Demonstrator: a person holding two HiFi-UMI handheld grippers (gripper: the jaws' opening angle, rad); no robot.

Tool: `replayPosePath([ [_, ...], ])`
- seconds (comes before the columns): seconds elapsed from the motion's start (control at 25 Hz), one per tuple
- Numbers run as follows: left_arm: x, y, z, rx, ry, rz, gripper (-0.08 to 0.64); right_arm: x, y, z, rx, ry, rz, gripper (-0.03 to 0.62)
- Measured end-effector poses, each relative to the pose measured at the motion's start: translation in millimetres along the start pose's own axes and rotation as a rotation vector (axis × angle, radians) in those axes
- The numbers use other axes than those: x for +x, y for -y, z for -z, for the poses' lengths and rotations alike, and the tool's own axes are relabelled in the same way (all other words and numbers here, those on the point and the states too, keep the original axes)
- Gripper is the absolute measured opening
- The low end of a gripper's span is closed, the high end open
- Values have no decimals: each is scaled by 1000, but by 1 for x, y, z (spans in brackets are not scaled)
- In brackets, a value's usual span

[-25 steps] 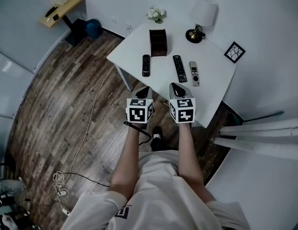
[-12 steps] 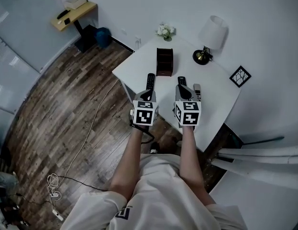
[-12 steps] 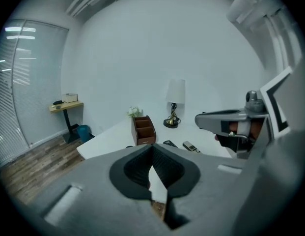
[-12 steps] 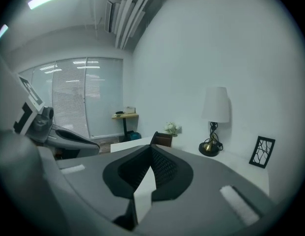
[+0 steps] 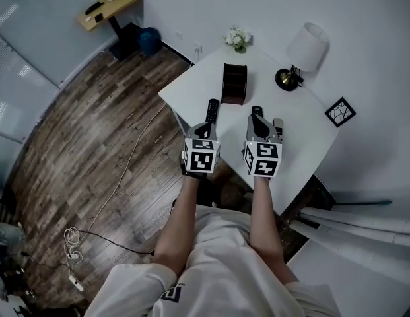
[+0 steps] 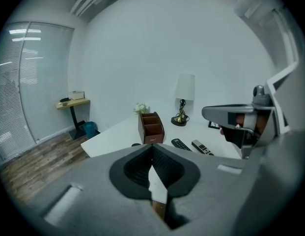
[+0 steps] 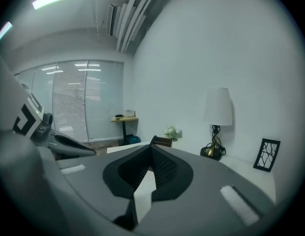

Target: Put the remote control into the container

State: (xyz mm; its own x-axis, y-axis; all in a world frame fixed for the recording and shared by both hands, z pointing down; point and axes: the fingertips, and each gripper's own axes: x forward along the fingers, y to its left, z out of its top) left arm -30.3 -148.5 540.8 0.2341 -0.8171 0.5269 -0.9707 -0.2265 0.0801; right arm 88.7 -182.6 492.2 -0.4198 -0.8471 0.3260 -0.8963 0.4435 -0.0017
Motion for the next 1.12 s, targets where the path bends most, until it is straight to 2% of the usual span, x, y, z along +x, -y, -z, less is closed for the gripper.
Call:
replayPosePath([
  [0.24, 21, 1, 1, -7, -19, 14, 5, 16, 10, 16, 33, -20, 24, 2],
  [0.6, 72, -30, -13, -19, -46, -5, 5, 60, 18, 33, 83, -104, 31, 2],
  [0.88, 116, -52, -6, -40, -112, -64, 5, 96, 32, 54, 92, -207, 58, 2],
  [1.12, 157, -56, 14, -68, -212, -53, 15, 121, 49, 71, 132, -269, 70, 2],
])
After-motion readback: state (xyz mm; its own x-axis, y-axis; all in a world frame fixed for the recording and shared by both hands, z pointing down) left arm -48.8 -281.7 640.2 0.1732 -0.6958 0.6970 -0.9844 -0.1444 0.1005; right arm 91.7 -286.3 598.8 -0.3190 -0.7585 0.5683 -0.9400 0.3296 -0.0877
